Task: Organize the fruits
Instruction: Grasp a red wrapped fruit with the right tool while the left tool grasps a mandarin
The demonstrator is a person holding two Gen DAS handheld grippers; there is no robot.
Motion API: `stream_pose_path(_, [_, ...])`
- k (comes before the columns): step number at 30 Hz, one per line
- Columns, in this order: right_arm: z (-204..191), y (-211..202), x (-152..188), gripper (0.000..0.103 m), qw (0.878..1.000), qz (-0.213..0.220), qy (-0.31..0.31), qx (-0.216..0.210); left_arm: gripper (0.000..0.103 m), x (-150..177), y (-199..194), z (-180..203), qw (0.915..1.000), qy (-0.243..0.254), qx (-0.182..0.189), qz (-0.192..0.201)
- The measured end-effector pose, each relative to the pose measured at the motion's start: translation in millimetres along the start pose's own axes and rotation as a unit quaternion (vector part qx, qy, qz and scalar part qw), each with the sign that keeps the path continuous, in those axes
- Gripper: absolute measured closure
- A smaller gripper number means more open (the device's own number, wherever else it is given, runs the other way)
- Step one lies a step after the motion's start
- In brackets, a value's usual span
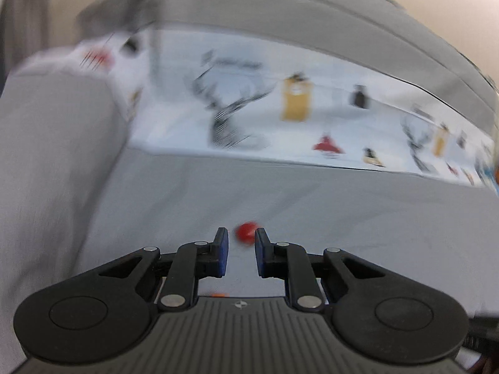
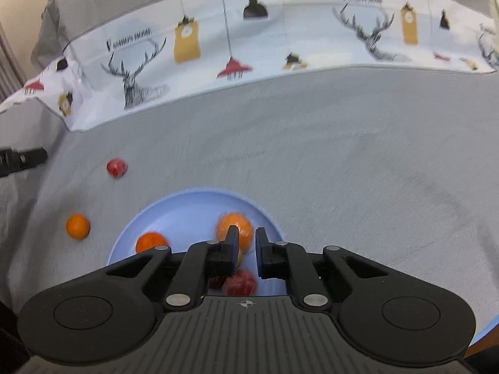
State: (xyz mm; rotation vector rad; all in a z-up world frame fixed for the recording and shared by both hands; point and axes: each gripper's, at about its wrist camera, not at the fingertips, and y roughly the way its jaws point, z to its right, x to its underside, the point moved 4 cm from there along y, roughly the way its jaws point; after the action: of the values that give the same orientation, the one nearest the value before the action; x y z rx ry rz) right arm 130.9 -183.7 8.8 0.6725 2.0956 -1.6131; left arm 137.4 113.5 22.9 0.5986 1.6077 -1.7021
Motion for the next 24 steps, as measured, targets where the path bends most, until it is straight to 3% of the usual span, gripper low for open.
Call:
stream_pose_path(3, [-3, 11, 6, 0.089, 0.999, -0.035, 0.005, -0.017, 0.08, 6, 11, -17, 0.9972, -0.066, 0.018, -0.028])
stream_pose_path(5, [-10, 18, 11, 0.089, 0.997, -0.061, 0.007, -0.055, 0.072, 6, 13, -20, 0.9958, -0.083, 0.018, -0.032])
stream_pose_path(7, [-22, 15, 12, 0.089, 0.996, -0.053, -0.016, -0.07, 0.066, 7, 18, -22, 0.9953, -0.087, 0.006, -0.043])
stream_pose_path(9, [-29, 9, 9, 0.089, 0.996, -0.033, -0.034, -0.069, 0.049, 11, 25, -20, 0.9951, -0.076, -0.017, -0.061])
stream_pose_path(15, [-30, 2, 3, 0.088, 0.998, -0.012, -0.039, -0.056, 0.046, 27, 49, -13, 0.9919, -0.039, -0.051, -0.11])
stream_pose_path(17, [-33, 2, 2, 0.071, 0.997, -0.008, -0.045, -0.055, 0.046, 32, 56, -9, 0.9909, -0.026, -0.056, -0.12])
stream_pose_path(19, [-34, -1, 3, 0.061, 0.997, -0.002, -0.053, -0.051, 0.046, 35, 60, -4, 0.9901, -0.004, -0.065, -0.124])
stream_pose_path(24, [-42, -4, -1, 0.056, 0.996, 0.016, -0.072, -0.048, 0.046, 40, 68, 8, 0.987, 0.045, -0.086, -0.128])
